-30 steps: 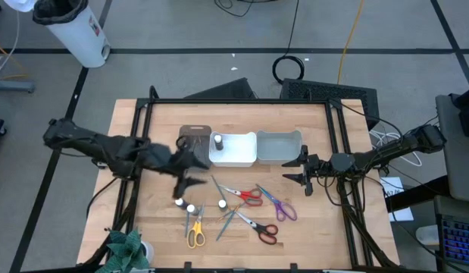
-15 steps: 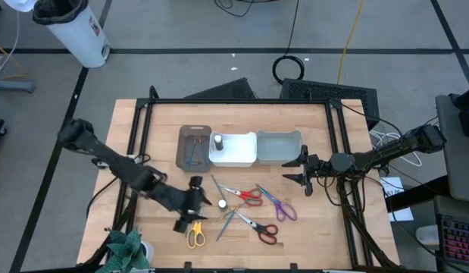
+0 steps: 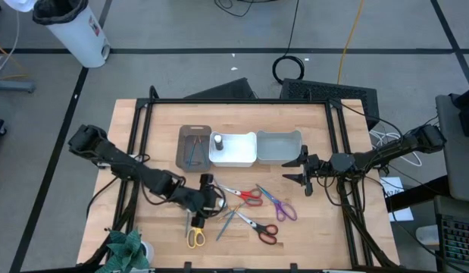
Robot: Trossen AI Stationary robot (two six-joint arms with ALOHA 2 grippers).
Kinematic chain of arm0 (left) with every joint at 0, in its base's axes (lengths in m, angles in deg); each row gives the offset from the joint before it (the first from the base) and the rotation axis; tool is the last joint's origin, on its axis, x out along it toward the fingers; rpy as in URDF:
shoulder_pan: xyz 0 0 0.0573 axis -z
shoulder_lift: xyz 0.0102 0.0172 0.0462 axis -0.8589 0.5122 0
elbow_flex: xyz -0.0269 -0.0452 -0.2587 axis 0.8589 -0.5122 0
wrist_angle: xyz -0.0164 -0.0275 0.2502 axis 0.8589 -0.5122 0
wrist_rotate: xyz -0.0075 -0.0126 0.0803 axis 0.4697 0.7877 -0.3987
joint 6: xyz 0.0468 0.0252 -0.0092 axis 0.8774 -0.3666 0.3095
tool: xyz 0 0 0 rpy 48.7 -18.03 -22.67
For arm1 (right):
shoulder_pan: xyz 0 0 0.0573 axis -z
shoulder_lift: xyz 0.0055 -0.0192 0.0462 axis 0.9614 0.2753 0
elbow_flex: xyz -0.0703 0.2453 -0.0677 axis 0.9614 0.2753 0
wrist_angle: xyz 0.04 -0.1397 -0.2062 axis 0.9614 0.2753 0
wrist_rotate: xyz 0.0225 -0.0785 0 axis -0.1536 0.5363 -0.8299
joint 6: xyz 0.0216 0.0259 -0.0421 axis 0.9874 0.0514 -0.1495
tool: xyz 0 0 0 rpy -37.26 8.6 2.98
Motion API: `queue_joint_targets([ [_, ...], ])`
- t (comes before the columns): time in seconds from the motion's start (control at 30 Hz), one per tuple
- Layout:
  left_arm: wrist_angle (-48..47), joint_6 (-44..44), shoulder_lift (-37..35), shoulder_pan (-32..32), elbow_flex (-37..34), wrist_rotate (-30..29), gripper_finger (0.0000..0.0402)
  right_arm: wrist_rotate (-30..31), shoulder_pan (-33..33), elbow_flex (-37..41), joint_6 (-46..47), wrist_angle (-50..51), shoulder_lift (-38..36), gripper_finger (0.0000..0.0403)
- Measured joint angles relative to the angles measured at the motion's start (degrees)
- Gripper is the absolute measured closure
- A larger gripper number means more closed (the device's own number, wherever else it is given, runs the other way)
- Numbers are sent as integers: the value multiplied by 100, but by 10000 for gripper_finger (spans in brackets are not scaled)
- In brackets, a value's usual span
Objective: Pick & Place Paint Supplies
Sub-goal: Put the green paint bottle into the white bin
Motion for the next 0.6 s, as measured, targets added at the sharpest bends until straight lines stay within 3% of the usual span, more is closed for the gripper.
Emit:
queue_joint_targets([
  [0.4, 29, -270, -2, -99, 0, 304, 167, 0, 0, 2, 0, -2, 0, 232],
  [0.6, 162, -90, 335, -130, 2, 295, 167, 0, 0, 2, 0, -2, 1, 232],
])
